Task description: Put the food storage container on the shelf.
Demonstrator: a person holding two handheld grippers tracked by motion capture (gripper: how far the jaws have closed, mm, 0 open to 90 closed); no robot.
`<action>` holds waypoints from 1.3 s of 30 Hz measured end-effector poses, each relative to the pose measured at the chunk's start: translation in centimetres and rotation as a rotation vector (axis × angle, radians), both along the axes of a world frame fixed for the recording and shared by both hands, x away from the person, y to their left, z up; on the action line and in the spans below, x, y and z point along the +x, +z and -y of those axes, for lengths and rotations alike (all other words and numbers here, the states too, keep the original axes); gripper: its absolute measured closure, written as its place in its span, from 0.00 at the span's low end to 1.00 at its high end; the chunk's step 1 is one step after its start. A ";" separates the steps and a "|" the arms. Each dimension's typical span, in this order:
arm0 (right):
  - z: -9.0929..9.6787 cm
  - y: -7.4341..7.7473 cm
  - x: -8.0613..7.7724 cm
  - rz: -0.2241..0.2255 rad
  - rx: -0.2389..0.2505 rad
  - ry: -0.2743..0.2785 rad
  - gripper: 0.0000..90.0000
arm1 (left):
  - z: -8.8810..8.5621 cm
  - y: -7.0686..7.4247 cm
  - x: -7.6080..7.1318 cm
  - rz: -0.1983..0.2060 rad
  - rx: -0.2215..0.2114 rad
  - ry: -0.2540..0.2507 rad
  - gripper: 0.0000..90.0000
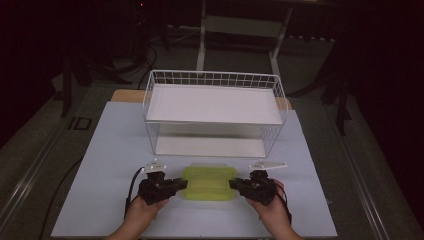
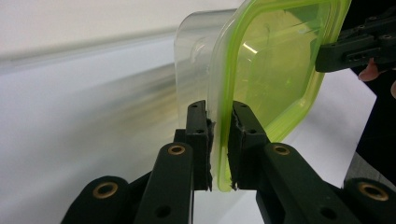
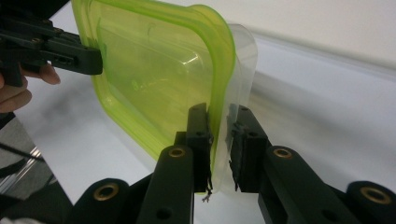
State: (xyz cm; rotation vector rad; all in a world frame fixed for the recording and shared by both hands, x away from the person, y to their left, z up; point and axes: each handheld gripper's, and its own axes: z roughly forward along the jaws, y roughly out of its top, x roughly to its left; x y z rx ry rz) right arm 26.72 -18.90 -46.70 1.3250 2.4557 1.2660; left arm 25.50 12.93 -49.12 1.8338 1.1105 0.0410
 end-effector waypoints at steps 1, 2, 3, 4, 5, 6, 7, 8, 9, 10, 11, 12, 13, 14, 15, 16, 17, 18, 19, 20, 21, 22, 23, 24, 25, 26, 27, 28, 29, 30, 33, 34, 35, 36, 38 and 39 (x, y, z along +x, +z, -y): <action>0.0 0.3 0.2 0.010 0.002 -0.002 0.88 | 0.0 0.3 0.3 0.007 -0.005 0.002 0.89; 0.0 0.7 0.4 0.020 0.008 -0.005 0.88 | 0.0 0.6 0.6 0.014 -0.006 0.004 0.89; 0.0 1.0 0.7 0.029 0.014 -0.010 0.88 | 0.0 0.9 0.9 0.019 -0.012 0.010 0.89; 0.0 1.3 1.0 0.039 0.013 -0.014 0.88 | 0.1 1.2 1.2 0.023 -0.018 0.017 0.89; 0.1 1.6 1.2 0.052 0.019 -0.019 0.88 | 0.1 1.6 1.4 0.028 -0.022 0.023 0.89; 0.1 1.8 1.6 0.054 0.025 -0.018 0.88 | 0.1 1.9 1.6 0.038 -0.021 0.026 0.89; 0.3 2.0 1.9 0.051 0.032 -0.020 0.88 | 0.3 2.2 1.7 0.051 -0.019 0.027 0.89; 0.4 2.1 2.1 0.054 0.038 -0.023 0.88 | 0.4 2.4 2.0 0.057 -0.018 0.029 0.89; 0.5 2.2 2.4 0.053 0.044 -0.026 0.88 | 0.5 2.6 2.3 0.059 -0.022 0.032 0.90; 0.6 2.2 2.7 0.050 0.050 -0.033 0.88 | 0.6 2.6 2.6 0.063 -0.015 0.031 0.90; 0.6 2.2 2.9 0.055 0.049 -0.042 0.88 | 0.7 2.6 3.0 0.062 -0.012 0.035 0.90; 0.6 2.1 3.1 0.058 0.044 -0.048 0.88 | 0.8 2.4 3.4 0.062 -0.011 0.038 0.90; 0.6 2.1 3.4 0.058 0.041 -0.056 0.88 | 0.9 2.3 3.8 0.064 -0.003 0.037 0.90; 0.6 2.0 3.7 0.056 0.035 -0.063 0.88 | 1.0 2.0 4.3 0.065 0.000 0.038 0.90; 0.6 1.9 4.1 0.053 0.033 -0.069 0.88 | 1.1 1.8 4.7 0.062 0.002 0.040 0.90; 0.6 1.7 4.4 0.048 0.030 -0.080 0.88 | 1.2 1.6 5.2 0.058 0.005 0.040 0.90; 0.6 1.4 4.8 0.045 0.023 -0.087 0.88 | 1.3 1.3 5.6 0.059 0.005 0.042 0.90; 0.6 1.2 5.2 0.038 0.020 -0.094 0.88 | 1.4 1.0 6.0 0.053 0.000 0.047 0.90; 0.6 1.0 5.6 0.035 0.019 -0.103 0.88 | 1.4 0.8 6.4 0.047 0.002 0.050 0.90; 0.5 0.7 6.0 0.030 0.014 -0.109 0.88 | 1.5 0.4 6.8 0.041 -0.004 0.057 0.90; 0.5 0.5 6.3 0.030 0.008 -0.116 0.88 | 1.5 0.1 7.2 0.034 -0.009 0.064 0.90; 0.5 0.3 6.6 0.029 0.009 -0.125 0.88 | 1.5 -0.2 7.5 0.027 -0.017 0.068 0.90; 0.4 0.2 7.0 0.022 0.007 -0.130 0.88 | 1.5 -0.5 7.8 0.020 -0.029 0.084 0.90; 0.4 0.0 7.3 0.021 0.007 -0.137 0.88 | 1.6 -0.7 7.9 0.025 -0.033 0.093 0.89; 0.4 -0.1 7.6 0.019 0.011 -0.144 0.88 | 1.6 -0.8 8.1 0.027 -0.037 0.100 0.89; 0.4 -0.1 7.9 0.026 0.013 -0.149 0.88 | 1.7 -0.9 8.3 0.026 -0.043 0.104 0.89; 0.4 -0.2 8.2 0.033 0.011 -0.154 0.88 | 1.7 -0.9 8.5 0.026 -0.046 0.109 0.89; 0.4 -0.3 8.4 0.038 0.014 -0.159 0.88 | 1.7 -0.9 8.7 0.035 -0.045 0.108 0.89; 0.3 -0.3 8.6 0.038 0.016 -0.164 0.88 | 1.7 -1.0 8.9 0.036 -0.042 0.112 0.89; 0.3 -0.4 8.7 0.040 0.011 -0.168 0.88 | 1.7 -1.1 9.1 0.034 -0.042 0.116 0.89; 0.1 -0.7 9.1 0.051 -0.002 -0.173 0.88 | 1.7 -1.3 9.5 0.034 -0.042 0.119 0.89; 0.1 -0.8 9.3 0.053 0.005 -0.171 0.88 | 1.7 -1.4 9.6 0.033 -0.046 0.124 0.89; 0.2 -0.9 9.4 0.056 0.009 -0.175 0.88 | 1.7 -1.5 9.7 0.036 -0.041 0.124 0.89; 0.2 -1.0 9.6 0.057 0.006 -0.175 0.88 | 1.8 -1.6 9.8 0.033 -0.041 0.130 0.89; 0.1 -1.3 9.9 0.055 0.006 -0.183 0.87 | 1.8 -1.8 9.9 0.039 -0.059 0.134 0.89; 0.1 -1.4 10.0 0.059 -0.002 -0.186 0.87 | 1.7 -1.8 10.0 0.041 -0.063 0.133 0.89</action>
